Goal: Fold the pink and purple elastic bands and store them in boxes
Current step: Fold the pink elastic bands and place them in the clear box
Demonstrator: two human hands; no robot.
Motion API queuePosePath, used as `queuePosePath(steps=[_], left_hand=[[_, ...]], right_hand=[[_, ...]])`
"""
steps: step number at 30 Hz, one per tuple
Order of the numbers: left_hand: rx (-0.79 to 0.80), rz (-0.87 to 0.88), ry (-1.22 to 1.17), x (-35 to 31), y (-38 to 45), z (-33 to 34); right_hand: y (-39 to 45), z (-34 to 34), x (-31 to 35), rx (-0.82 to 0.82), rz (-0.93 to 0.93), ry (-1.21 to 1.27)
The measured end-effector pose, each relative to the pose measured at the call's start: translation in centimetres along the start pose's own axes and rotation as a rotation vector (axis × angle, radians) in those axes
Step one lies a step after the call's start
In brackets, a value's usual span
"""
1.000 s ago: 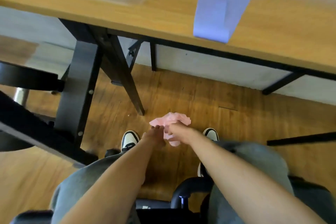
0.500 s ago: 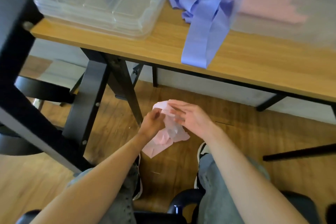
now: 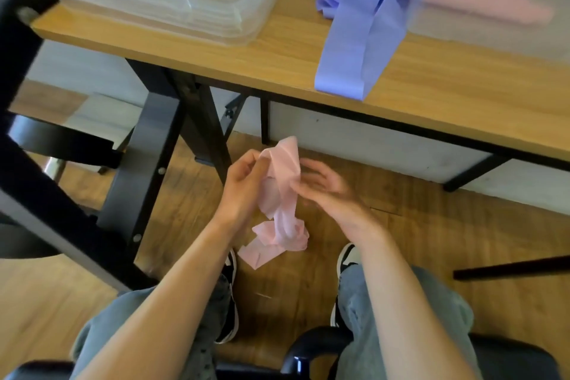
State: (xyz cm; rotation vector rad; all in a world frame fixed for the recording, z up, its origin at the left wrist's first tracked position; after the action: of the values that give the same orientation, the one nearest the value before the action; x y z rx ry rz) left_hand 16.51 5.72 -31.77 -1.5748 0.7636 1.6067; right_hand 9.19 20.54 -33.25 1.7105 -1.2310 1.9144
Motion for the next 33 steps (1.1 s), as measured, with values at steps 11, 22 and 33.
queuePosePath(steps=[11, 22, 33], left_hand=[[0.062, -0.004, 0.185, 0.8, 0.7, -0.6], [0.448, -0.504, -0.210, 4.4, -1.1, 2.3], [0.167, -0.633, -0.390, 5.8, -0.9, 2.0]], right_hand=[[-1.0, -2.5, 1.0, -0.204, -0.150, -0.166], [-0.6, -3.5, 0.1, -0.378, -0.031, 0.083], [-1.8, 0.8, -4.2, 0.136, 0.424, 0.010]])
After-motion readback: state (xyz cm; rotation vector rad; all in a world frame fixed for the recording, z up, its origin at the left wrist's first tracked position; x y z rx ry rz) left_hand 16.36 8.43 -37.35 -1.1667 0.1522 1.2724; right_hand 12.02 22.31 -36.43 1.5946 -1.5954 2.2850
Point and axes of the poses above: each hand's wrist, its own y-axis towards the middle knuckle, its own z-axis out of the palm, x = y × z, the point moved 8 cm from there along y, towards the middle knuckle, and after that the axes turned 1 degree about -x, right-handed, at the moved point
